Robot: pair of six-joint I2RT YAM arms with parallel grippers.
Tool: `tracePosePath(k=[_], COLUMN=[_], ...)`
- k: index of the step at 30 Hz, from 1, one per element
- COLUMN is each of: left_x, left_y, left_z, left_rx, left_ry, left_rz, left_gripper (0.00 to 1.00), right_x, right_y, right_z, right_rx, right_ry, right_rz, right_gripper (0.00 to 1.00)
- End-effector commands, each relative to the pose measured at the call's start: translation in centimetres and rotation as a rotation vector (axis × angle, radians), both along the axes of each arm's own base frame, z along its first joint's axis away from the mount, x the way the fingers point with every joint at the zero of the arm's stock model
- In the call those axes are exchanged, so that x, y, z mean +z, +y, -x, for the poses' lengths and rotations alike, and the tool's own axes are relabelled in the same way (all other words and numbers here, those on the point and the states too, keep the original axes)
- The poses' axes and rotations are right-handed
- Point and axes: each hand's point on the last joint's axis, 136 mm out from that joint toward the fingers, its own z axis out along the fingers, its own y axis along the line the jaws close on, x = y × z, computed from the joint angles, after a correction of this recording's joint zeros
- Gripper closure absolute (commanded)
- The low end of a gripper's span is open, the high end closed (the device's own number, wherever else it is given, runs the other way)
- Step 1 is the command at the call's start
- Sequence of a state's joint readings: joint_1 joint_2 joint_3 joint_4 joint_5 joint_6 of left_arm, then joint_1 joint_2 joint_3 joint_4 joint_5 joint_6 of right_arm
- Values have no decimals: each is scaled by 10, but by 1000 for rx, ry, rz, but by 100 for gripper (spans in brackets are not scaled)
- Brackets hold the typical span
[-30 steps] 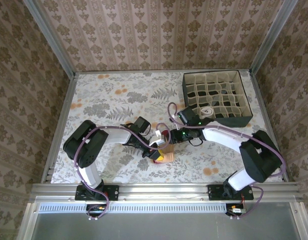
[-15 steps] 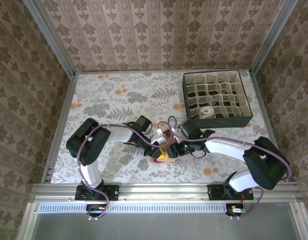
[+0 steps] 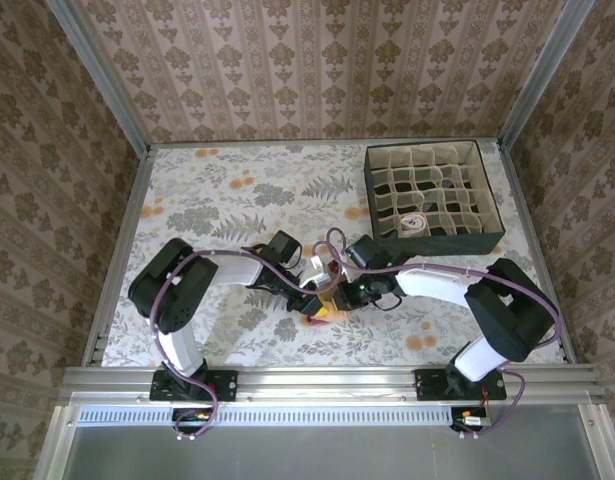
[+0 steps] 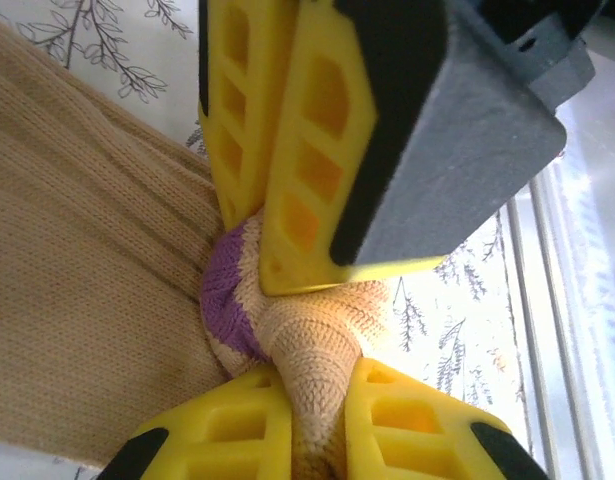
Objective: Roll the socks
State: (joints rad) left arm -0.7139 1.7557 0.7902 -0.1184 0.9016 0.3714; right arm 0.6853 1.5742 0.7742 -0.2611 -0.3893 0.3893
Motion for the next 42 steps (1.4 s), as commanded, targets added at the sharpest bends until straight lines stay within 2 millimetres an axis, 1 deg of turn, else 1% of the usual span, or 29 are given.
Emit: tracePosePath(k=[1,4,7,10,14,19,27,33,38,42], left_x=[-7,19,39,50,51,43,23,4,-15,-32], left_y=[15,16,21,25,27,19,2,2,9,12], left_z=[-13,-16,-20,-14,-7,3,10,8,8,6], left_rx=[23,12,17,-25,-86,-187,-314,-363,-390,-402], left_ry=[-216,-397,-570,-741,-910,-1013,-1054,-1070,-1064,-1070], left_rz=[-71,1,48,91,89,45,-9,-55,-98,-139], left_gripper=[82,74,67,61,60,59,55,55,55,55], right_x=[-40,-43,-45,-47,-51,-54,-55,-59,-63,-60], right_y=[-36,-38,-41,-43,-47,-47,-44,-43,-42,-37], right_z=[18,19,19,19,21,21,18,20,22,22], right_rx=[-55,-62,-69,-69,-71,-67,-49,-41,-48,-32], right_ry=[106,124,140,152,184,208,231,270,306,314], right_rz=[202,216,231,242,259,264,268,251,225,200], right_gripper=[96,99,100,100,100,100,100,100,100,99])
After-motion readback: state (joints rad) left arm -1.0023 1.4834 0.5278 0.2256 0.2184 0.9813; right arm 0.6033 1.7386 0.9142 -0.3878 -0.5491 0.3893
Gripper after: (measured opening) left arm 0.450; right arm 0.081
